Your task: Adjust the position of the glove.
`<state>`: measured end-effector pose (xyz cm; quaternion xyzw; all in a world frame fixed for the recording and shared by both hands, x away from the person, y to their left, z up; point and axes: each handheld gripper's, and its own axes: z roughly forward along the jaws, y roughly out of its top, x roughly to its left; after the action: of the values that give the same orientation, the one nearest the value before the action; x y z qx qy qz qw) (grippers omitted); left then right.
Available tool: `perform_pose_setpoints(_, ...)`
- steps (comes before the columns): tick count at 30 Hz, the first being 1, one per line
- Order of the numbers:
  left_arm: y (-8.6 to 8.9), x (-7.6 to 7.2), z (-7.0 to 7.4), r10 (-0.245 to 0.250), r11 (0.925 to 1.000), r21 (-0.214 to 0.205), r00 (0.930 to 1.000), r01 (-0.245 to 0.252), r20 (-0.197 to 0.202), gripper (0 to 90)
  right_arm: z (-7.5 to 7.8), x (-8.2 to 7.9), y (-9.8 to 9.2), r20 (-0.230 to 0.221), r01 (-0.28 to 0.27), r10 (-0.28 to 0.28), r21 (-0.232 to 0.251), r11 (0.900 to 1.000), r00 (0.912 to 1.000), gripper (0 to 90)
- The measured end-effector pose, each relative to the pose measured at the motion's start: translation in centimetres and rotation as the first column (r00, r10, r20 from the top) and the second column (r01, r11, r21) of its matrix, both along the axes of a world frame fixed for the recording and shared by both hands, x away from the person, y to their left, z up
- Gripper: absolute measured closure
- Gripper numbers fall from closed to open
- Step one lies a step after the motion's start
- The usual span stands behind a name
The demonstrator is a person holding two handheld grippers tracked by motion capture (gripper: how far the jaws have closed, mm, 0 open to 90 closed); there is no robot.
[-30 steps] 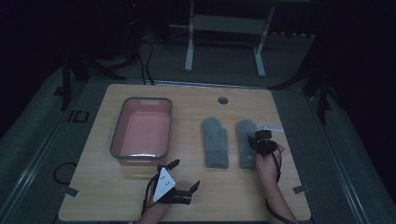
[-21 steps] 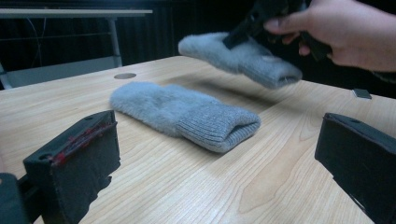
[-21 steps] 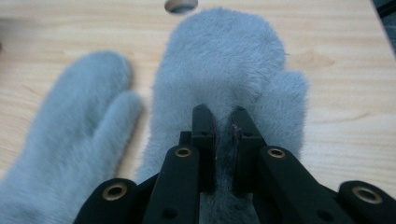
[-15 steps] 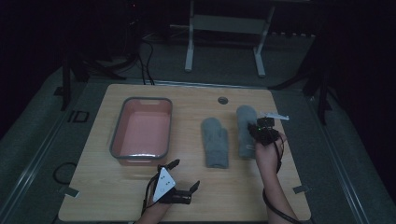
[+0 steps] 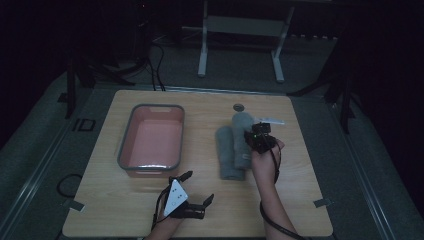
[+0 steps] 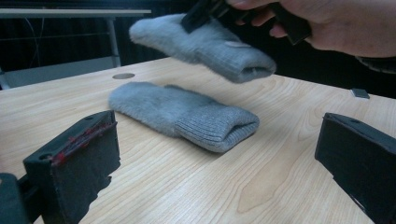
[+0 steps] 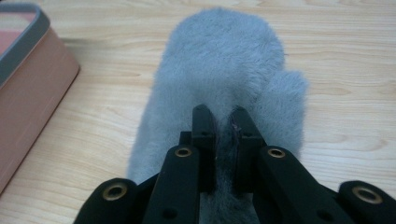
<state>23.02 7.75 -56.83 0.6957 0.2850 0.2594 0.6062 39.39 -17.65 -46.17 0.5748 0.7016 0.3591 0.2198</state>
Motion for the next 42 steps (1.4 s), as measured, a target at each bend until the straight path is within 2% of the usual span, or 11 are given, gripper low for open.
perform_pose_setpoints(2, 0.0, 0.0, 0.0, -0.001, 1.0000, 0.000, 1.0000, 0.001, -0.002, 0.1, -0.2, 0.1, 0.7, -0.014, -0.011, 0.011, 0.019, 0.9998, 0.9998, 83.0)
perform_pose_setpoints(7, 0.0, 0.0, 0.0, -0.001, 1.0000, 0.001, 1.0000, 0.001, 0.001, 0.1, -0.6, 0.1, 2.3, -0.032, -0.037, 0.038, 0.032, 0.9988, 0.9987, 83.0)
perform_pose_setpoints(12, 0.0, 0.0, 0.0, -0.002, 1.0000, 0.003, 1.0000, 0.002, 0.000, 0.1, -1.2, -0.1, 3.7, -0.045, -0.052, 0.053, 0.016, 0.9985, 0.9976, 82.9)
perform_pose_setpoints(18, 0.0, 0.0, 0.0, -0.004, 1.0000, -0.002, 1.0000, 0.004, -0.002, 0.1, -2.7, 0.3, 3.6, -0.081, -0.031, 0.032, 0.005, 0.9995, 0.9962, 82.9)
perform_pose_setpoints(21, 0.0, 0.0, 0.0, -0.004, 1.0000, -0.002, 1.0000, 0.004, -0.002, 0.1, -3.2, 0.4, 3.8, -0.091, -0.039, 0.040, 0.005, 0.9992, 0.9951, 82.8)
perform_pose_setpoints(24, 0.0, 0.0, 0.0, -0.004, 1.0000, -0.002, 1.0000, 0.004, -0.002, 0.1, -3.3, 0.3, 4.0, -0.099, -0.044, 0.044, 0.008, 0.9990, 0.9941, 82.8)
perform_pose_setpoints(27, 0.0, 0.0, 0.0, -0.004, 1.0000, -0.002, 1.0000, 0.004, -0.002, 0.1, -2.6, -0.1, 4.4, -0.085, -0.063, 0.064, 0.019, 0.9978, 0.9943, 82.7)
perform_pose_setpoints(29, 0.0, 0.0, 0.0, -0.005, 1.0000, -0.001, 1.0000, 0.005, -0.001, 0.1, -2.6, -0.1, 4.4, -0.077, -0.058, 0.058, 0.006, 0.9983, 0.9953, 82.6)
perform_pose_setpoints(36, 0.0, 0.0, 0.0, -0.005, 1.0000, -0.002, 1.0000, 0.005, -0.003, 0.1, -4.2, 0.2, 4.4, -0.112, -0.048, 0.047, -0.005, 0.9988, 0.9925, 82.5)
perform_pose_setpoints(42, 0.0, 0.0, 0.0, -0.006, 1.0000, 0.000, 1.0000, 0.006, -0.003, 0.1, -4.5, 0.4, 4.4, -0.110, -0.035, 0.034, -0.005, 0.9994, 0.9933, 81.4)
